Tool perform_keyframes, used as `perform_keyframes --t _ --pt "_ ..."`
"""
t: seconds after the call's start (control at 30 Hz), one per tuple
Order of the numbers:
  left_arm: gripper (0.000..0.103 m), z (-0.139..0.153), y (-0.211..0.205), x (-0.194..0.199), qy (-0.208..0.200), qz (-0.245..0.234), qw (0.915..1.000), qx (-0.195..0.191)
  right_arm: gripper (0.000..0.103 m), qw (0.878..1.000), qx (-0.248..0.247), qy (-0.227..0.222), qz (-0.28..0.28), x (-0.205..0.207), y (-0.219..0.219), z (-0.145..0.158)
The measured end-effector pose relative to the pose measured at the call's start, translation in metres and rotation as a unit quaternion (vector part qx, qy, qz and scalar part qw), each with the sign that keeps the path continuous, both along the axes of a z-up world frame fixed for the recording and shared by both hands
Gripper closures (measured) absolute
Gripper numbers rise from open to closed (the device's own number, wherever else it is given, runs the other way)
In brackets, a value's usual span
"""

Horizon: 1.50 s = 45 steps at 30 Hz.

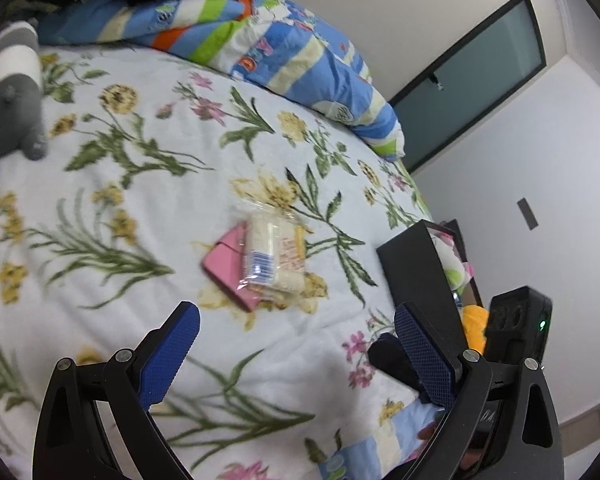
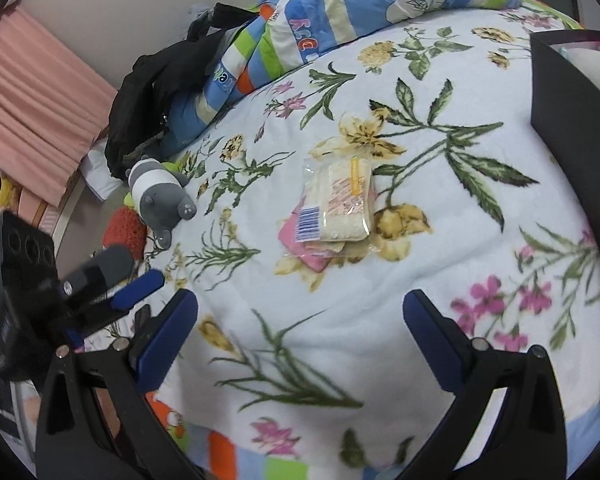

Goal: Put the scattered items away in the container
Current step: 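Close the right tool on the wrapped bread pack and lift it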

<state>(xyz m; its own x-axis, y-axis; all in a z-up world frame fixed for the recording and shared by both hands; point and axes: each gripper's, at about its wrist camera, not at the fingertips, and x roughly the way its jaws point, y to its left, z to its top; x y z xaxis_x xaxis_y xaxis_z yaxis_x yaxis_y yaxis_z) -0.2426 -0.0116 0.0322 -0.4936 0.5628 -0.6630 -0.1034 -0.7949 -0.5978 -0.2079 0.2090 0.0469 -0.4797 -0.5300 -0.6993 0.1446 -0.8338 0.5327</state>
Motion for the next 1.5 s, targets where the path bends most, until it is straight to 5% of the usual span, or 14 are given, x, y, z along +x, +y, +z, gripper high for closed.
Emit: perform_keyframes --t 0.27,0.4,0.8,1.3,1.43,1.5 --pt "0.005 -0.035 0.015 -0.045 -0.042 -0.025 0.9976 0.049 0.004 0.999 -0.051 -0.006 0.017 -0.035 0.013 -0.029" --pt "0.005 -0.051 0.019 -0.065 -0.048 -0.028 0.9971 0.052 0.015 0.998 -0.056 -0.016 0.025 -0.053 0.013 -0.044" --pt "0.02 -0.086 0.038 -0.101 -0.068 -0.045 0.9961 0.032 0.033 0.998 -0.03 -0.016 0.053 -0.089 -0.003 -0.072" --pt "0.02 -0.098 0.056 -0.11 -0.063 -0.042 0.9971 -0.006 0.043 0.998 -0.022 -0.006 0.051 -0.102 -0.018 -0.079" --pt "0.054 -0.095 0.062 -0.106 -0.055 -0.029 0.9955 -0.071 0.052 0.999 0.005 0.004 0.047 -0.097 -0.024 -0.075" --pt "0.056 -0.093 0.061 -0.104 -0.051 -0.032 0.9951 -0.079 0.054 0.999 0.006 0.008 0.044 -0.093 -0.023 -0.073"
